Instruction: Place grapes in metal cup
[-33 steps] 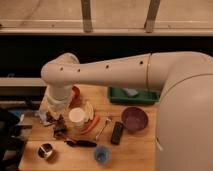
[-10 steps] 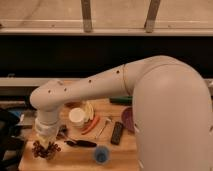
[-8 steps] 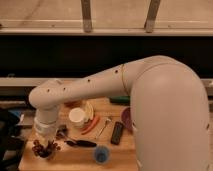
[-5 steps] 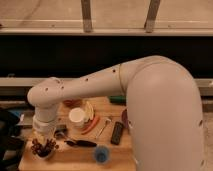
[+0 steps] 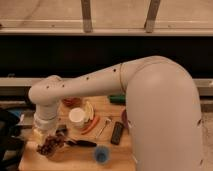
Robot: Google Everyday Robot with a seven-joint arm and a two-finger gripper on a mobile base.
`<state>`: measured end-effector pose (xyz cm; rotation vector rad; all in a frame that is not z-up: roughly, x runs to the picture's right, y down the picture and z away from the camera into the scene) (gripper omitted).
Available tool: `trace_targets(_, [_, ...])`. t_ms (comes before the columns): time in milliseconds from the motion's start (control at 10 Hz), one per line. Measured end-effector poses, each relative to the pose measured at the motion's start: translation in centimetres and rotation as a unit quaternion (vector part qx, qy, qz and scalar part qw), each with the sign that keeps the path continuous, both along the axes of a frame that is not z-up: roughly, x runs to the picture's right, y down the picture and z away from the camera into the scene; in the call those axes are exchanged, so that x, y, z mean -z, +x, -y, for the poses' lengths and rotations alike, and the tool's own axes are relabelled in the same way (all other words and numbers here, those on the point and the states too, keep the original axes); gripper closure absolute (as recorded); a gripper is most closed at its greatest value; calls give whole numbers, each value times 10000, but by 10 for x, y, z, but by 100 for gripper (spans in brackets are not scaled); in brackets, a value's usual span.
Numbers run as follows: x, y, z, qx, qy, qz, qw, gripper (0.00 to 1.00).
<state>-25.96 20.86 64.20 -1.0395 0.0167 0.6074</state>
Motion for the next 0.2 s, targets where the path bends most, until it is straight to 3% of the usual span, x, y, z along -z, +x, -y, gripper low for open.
trace_targets(200, [0,0,0,-4,0,-3,10000,22])
